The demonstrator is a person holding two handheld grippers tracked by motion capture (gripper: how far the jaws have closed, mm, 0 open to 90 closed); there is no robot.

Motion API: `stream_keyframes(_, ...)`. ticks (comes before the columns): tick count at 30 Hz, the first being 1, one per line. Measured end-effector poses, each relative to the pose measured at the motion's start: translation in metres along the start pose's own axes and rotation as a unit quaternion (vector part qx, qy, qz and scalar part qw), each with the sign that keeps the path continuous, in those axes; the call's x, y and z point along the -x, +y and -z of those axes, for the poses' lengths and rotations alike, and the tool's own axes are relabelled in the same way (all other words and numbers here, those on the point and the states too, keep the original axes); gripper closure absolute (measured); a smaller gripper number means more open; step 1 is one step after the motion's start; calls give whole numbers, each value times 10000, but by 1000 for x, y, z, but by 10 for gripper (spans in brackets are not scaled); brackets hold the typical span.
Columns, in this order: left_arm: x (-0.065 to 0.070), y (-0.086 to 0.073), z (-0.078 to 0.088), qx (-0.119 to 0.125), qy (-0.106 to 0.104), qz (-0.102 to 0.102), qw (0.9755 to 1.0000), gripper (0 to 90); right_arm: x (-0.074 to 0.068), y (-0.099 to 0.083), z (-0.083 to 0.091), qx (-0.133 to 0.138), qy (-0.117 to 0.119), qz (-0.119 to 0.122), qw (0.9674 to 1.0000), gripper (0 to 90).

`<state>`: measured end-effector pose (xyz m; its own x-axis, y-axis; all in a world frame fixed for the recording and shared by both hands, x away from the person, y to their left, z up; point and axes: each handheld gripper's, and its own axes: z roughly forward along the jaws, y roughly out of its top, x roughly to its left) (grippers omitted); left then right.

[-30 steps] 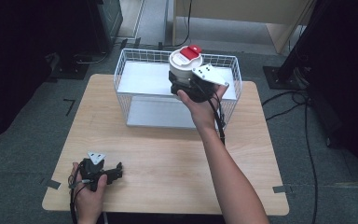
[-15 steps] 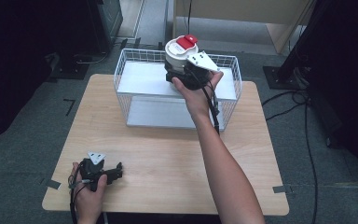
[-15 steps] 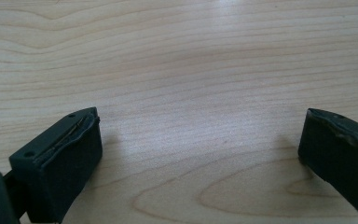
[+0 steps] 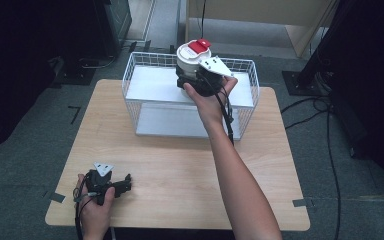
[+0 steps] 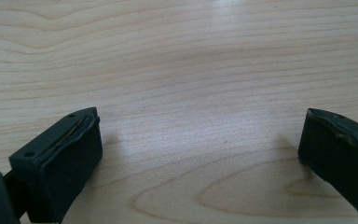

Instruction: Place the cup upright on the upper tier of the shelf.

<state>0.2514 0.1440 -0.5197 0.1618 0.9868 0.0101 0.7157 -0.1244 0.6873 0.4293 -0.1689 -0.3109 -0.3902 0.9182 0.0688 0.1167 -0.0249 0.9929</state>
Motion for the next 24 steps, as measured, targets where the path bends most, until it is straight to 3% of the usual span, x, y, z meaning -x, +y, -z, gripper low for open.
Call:
stream_keyframes(7,0,0,0,-1,1,-1,10000,0,-1,0,4,3,45,-30,10000,59)
stream_keyframes(11,0,0,0,3,2,1,10000,0,1,-1,5,-62,120,-99,9999,0)
stream_keyframes(24,0,0,0,0,3,-3,10000,0,6,-10,19,-58,191,-193,9996,0)
